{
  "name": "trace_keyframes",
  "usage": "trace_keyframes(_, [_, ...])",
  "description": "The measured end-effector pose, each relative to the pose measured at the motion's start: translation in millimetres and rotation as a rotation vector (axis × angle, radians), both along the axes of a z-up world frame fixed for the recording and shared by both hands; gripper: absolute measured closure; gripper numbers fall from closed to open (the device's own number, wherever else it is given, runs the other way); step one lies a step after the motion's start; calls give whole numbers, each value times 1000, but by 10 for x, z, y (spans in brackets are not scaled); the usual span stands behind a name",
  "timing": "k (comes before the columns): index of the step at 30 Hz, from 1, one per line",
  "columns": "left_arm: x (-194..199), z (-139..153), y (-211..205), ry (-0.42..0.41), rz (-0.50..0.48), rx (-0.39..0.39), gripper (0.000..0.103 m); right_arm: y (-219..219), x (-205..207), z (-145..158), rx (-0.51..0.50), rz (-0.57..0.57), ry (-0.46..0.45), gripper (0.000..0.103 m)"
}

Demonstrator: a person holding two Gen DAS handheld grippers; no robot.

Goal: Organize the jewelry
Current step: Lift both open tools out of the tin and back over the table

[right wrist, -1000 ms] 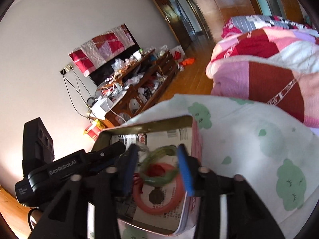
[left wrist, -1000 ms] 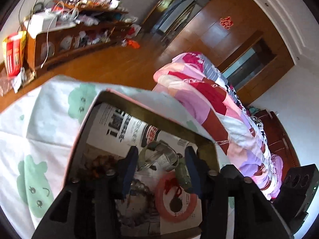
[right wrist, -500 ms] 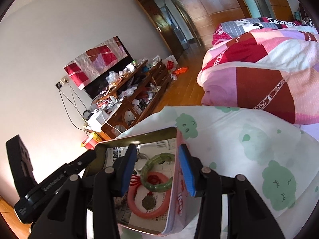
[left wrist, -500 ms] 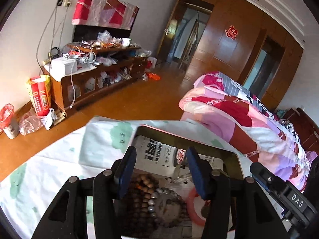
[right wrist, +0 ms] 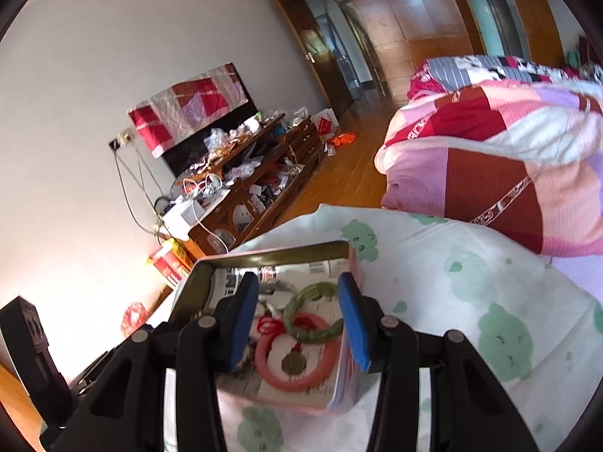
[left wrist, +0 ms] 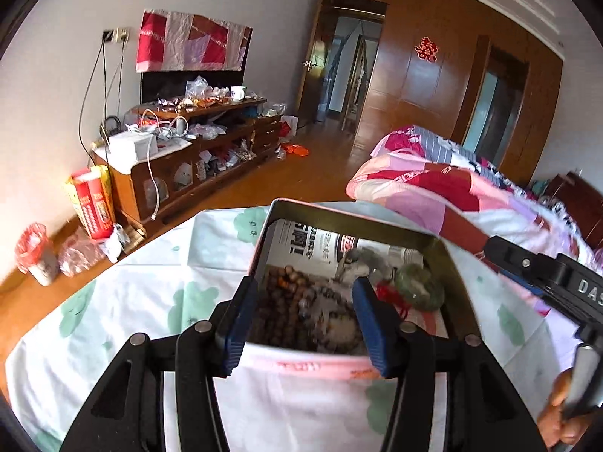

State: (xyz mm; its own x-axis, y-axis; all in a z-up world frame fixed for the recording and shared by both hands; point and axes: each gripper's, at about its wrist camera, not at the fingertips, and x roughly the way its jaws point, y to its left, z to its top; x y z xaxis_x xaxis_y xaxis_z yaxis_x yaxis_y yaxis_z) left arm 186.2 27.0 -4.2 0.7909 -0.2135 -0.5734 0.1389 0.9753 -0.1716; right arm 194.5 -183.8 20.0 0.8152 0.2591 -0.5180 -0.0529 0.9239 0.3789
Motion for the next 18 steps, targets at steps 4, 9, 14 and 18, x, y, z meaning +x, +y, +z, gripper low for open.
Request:
trace_keyframes(4, [-150, -28, -9, -23, 25, 60, 50, 71, -195, -8, -52, 2, 0, 56])
trace_keyframes(9, [-293, -92, -1, -22, 45, 100, 50, 101, -433, -83, -64, -7, 4, 56])
trace_keyframes(14, [-444, -132, 13, -14, 54, 106, 50, 83, -663, -146, -61, -21, 13, 56])
trace_keyframes(18, [-519, -136, -1, -12, 58, 115, 50, 84, -817, -162, -92, -40, 8, 56])
